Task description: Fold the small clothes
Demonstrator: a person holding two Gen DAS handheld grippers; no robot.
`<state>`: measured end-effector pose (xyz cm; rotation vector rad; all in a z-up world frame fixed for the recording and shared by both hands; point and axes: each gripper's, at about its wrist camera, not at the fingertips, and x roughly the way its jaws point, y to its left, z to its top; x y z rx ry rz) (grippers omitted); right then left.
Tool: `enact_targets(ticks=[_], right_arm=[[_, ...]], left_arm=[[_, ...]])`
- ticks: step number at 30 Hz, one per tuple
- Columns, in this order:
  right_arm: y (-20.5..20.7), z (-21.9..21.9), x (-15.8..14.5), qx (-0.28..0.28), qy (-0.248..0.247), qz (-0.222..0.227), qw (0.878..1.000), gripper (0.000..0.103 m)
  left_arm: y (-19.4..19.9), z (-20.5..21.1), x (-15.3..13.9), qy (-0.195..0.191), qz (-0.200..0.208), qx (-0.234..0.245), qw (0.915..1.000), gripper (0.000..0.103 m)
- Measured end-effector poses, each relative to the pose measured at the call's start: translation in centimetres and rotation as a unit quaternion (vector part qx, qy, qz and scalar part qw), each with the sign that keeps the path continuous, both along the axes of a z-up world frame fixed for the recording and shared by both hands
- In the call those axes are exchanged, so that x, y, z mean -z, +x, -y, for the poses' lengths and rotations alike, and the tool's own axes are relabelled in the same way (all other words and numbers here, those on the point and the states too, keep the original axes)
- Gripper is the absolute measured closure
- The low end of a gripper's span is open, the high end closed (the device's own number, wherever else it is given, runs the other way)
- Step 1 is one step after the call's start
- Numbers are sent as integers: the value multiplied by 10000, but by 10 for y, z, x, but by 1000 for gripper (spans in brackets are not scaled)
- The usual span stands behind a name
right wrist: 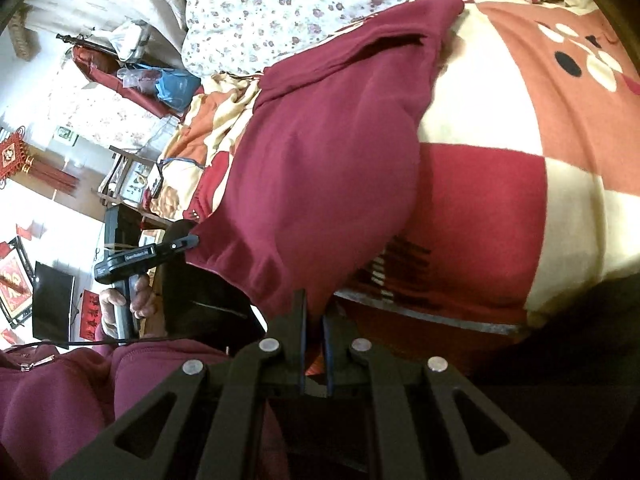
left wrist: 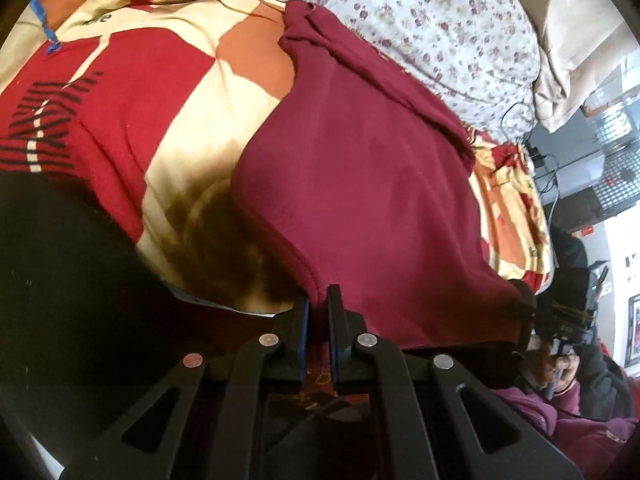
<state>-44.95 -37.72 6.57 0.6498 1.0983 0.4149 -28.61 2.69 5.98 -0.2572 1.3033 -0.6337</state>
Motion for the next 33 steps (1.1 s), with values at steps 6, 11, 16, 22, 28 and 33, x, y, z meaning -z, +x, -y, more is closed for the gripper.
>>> enact_targets(ticks=[6,11,16,22,28,33], right_arm=[[10,-3,-4,3,116,15,9999,97],[17,1,-13,41,234,224,9995,97],[30,8,-20,155,232,368,9989,97],[49,20,-33,418,210,541,9974,97],[69,28,-45,618,109,724,9954,97],[84,35,-53,805,72,859,9930,97]], left_arm=[[1,2,-1,401,150,-94,9990,103],[-2,7,-18,665,632,-100,9957,103],[4,16,-37,819,1073,-58,9908,103],[24,27,-59,834,1473,-136,9855,103],[47,33,-74,765,1753,-312,9810,103],[61,34,-80,678,1847,-442,9795,103]])
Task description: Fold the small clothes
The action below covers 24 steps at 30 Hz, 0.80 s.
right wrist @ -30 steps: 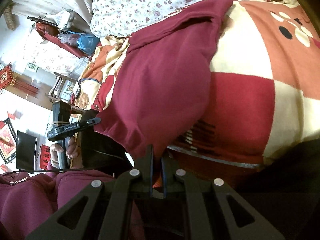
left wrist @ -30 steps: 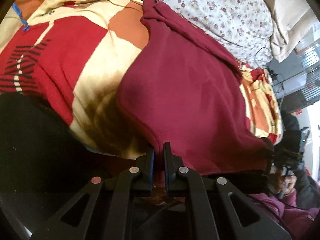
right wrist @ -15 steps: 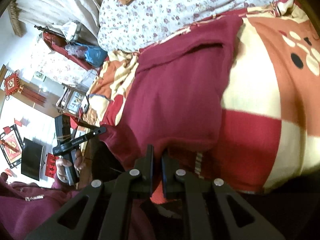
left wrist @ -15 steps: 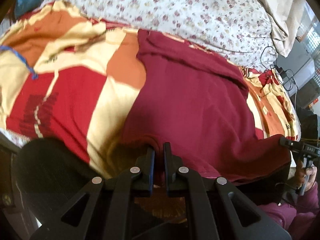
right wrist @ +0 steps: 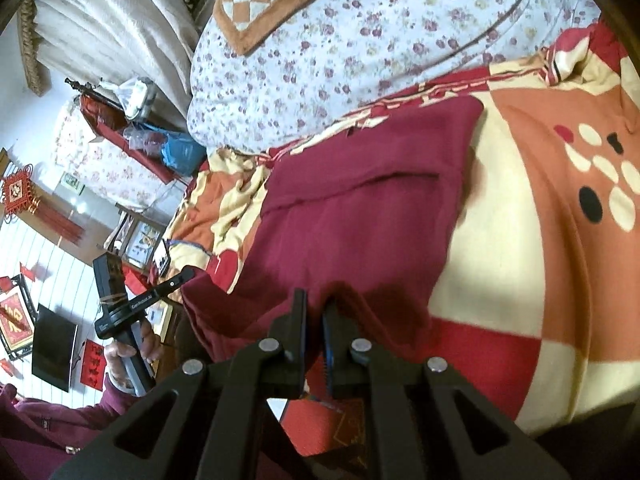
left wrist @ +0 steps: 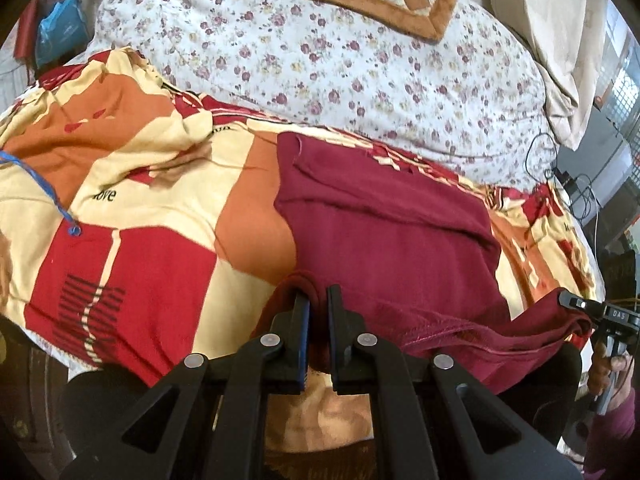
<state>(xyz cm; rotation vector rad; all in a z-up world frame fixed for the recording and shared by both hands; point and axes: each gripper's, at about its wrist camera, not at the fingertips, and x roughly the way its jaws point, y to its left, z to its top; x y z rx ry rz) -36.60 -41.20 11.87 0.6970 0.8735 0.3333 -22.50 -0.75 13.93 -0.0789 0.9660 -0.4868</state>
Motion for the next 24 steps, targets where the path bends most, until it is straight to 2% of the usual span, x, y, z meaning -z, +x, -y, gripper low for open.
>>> enact_targets(ticks=[13,16,19,24], right_arm=[[5,6,-5,335,-188,266,9989,97],[3,8,-11,514,-221,478,9973,97],[1,9,-14,766,-204,664,9946,97],[10,8,-14,822,-314,674,9938,97]], left_arm=[[22,-9,-4,-532,26,-412,9977,103],[24,-10,-3,-668,32,-522,9964,103],[27,-7,-4,-647,110,-601,9960,103],[31,-7,-7,-614,221,-635,9958,103]])
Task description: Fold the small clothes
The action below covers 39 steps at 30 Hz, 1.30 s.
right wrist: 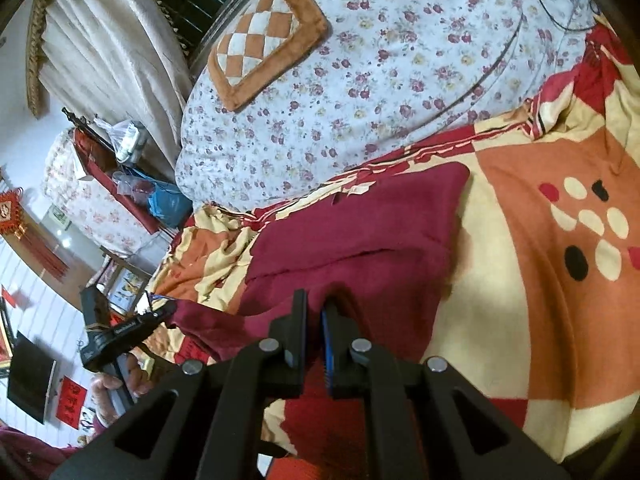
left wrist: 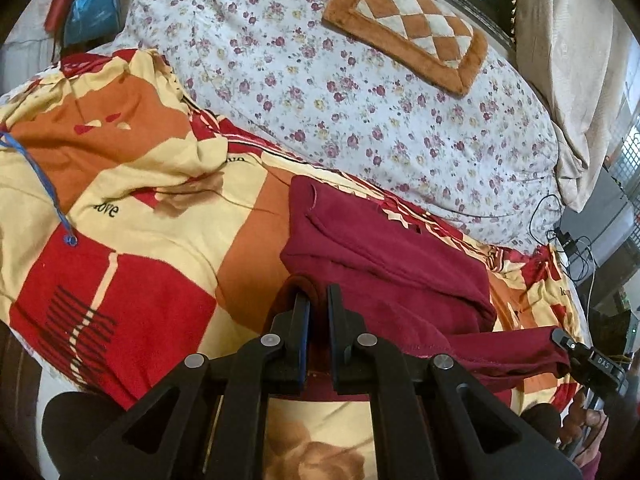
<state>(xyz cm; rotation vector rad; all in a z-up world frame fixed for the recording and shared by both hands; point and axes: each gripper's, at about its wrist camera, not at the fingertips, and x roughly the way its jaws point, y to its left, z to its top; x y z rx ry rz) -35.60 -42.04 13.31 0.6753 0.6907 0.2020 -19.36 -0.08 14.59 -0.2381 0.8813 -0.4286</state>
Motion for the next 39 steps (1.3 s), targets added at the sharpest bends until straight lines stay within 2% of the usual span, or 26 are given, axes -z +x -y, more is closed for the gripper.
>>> enact_targets(ticks=[23,32,39], right_arm=[[29,18,-11,167,-71,16,9998,97],[62,36,-6,389,-123,-145,9991,97],[94,57,6,549,-105,-318,9979,97]], left_arm=[[37,30,-7,332,160,172,9992,103],[80,55,-9,374,131,305,9987,103],[118,82,7,506,-28,318,9982,103]])
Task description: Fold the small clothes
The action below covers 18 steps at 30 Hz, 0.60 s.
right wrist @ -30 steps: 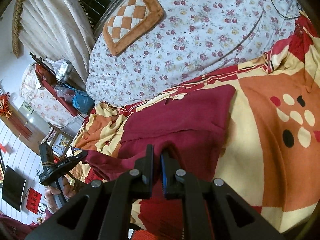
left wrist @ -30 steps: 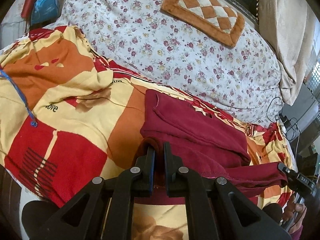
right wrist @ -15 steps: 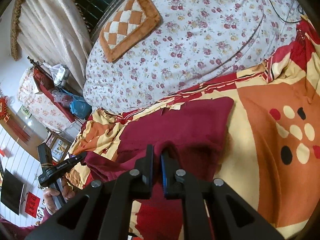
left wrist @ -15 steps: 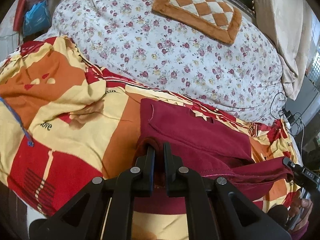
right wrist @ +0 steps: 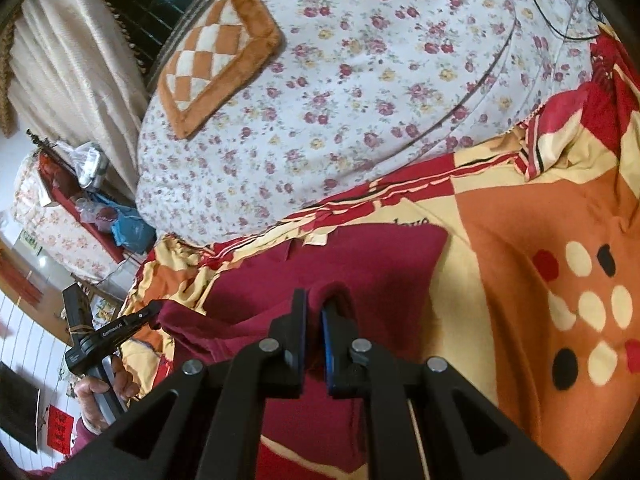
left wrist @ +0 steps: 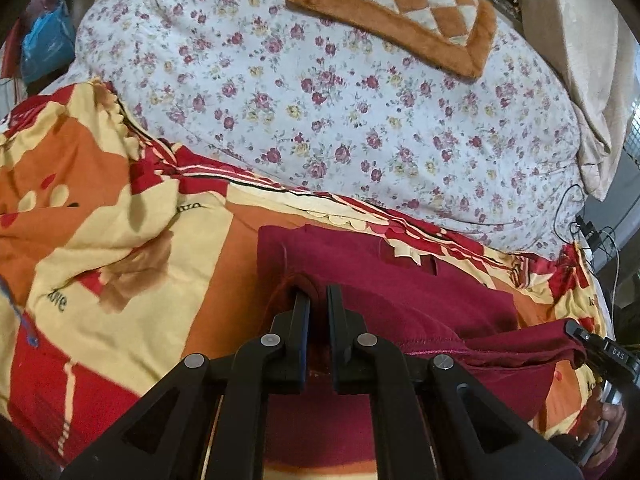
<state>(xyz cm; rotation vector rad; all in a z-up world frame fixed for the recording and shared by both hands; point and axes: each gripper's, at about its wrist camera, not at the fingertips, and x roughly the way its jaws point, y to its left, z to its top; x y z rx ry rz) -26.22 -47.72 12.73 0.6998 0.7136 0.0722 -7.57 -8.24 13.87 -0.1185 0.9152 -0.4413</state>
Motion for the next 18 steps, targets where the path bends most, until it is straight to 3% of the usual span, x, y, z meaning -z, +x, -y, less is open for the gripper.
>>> enact_targets(ticks=[9,18], right_arm=[[44,19,29,100,97,-356,9993,97],[88,39,70,205,514,-662,9963,96]], left_arm=[[50,23,34,171,-366,-128,9991,103],[85,28,62,-28,-753,-244,9969,103]])
